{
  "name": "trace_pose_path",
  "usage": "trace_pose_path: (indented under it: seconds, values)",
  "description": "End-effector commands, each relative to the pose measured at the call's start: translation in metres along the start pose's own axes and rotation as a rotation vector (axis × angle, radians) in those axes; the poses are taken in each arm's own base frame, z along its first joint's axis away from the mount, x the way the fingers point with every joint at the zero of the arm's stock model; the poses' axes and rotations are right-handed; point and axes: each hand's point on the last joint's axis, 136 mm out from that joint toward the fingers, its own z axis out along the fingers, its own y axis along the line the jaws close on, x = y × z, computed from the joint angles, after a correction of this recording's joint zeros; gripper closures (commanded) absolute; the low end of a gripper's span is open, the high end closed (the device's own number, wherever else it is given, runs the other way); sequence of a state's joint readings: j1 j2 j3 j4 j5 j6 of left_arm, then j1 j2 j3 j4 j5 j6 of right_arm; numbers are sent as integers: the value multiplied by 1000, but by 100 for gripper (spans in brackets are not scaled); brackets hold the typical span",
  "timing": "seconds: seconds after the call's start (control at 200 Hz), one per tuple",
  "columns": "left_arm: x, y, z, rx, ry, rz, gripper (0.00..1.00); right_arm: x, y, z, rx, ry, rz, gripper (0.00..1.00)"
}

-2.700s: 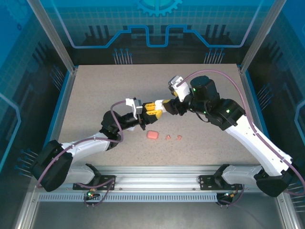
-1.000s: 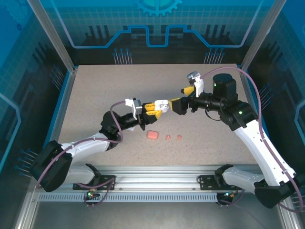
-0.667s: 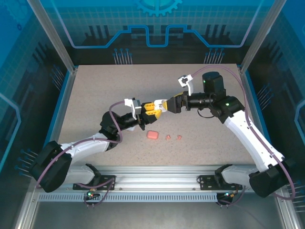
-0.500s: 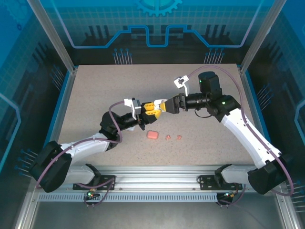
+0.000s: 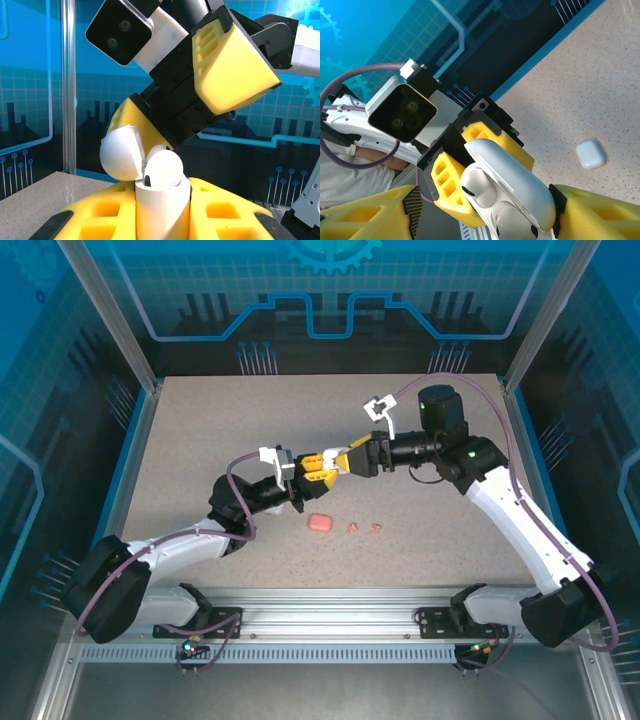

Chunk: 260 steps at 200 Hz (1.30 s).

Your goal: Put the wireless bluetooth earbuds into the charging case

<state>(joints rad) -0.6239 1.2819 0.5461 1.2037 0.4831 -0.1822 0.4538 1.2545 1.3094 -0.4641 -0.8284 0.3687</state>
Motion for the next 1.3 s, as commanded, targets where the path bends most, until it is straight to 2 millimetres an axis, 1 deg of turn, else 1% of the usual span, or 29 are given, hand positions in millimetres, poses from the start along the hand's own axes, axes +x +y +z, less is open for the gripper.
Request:
trace_pose_path:
  seconds: [0.0, 0.28, 0.47, 0.56, 0.665, 0.715, 0.8, 0.915, 0.991, 1.186, 1.241, 1.296]
  values:
    - [-4, -1, 1, 0, -20, 8, 100, -8, 20, -11, 4, -30, -103, 32]
    - [-3, 0, 1, -2, -17, 5, 100, -3, 15, -13, 48, -39, -144, 34]
    - [-3, -1, 1, -1, -17, 4, 100, 1, 6, -17, 115, -31, -166, 34]
    - [-5, -2, 0, 3, -21, 1, 100, 4, 0, -22, 173, -26, -219, 32]
    - [-9, -6, -1, 14, -27, 2, 100, 13, -5, -27, 219, -5, -343, 28]
    - [-12, -7, -2, 17, -31, 6, 100, 19, -2, -29, 204, 11, -423, 25]
    - [-13, -10, -4, 19, -24, 7, 100, 27, 3, -30, 176, 31, -536, 25]
    - [-14, -13, -5, 28, -16, 3, 100, 32, 6, -28, 137, 42, -663, 26]
    - [-14, -15, -6, 38, -14, -2, 100, 34, 10, -24, 91, 47, -713, 28]
    - [-18, -20, -6, 64, -17, -7, 100, 27, 11, -13, 18, 57, -741, 31]
    - [-19, -21, -6, 67, -17, -8, 100, 25, 12, -10, -4, 65, -733, 36]
    - [-19, -21, -6, 65, -17, -9, 100, 26, 12, -6, -26, 72, -718, 38]
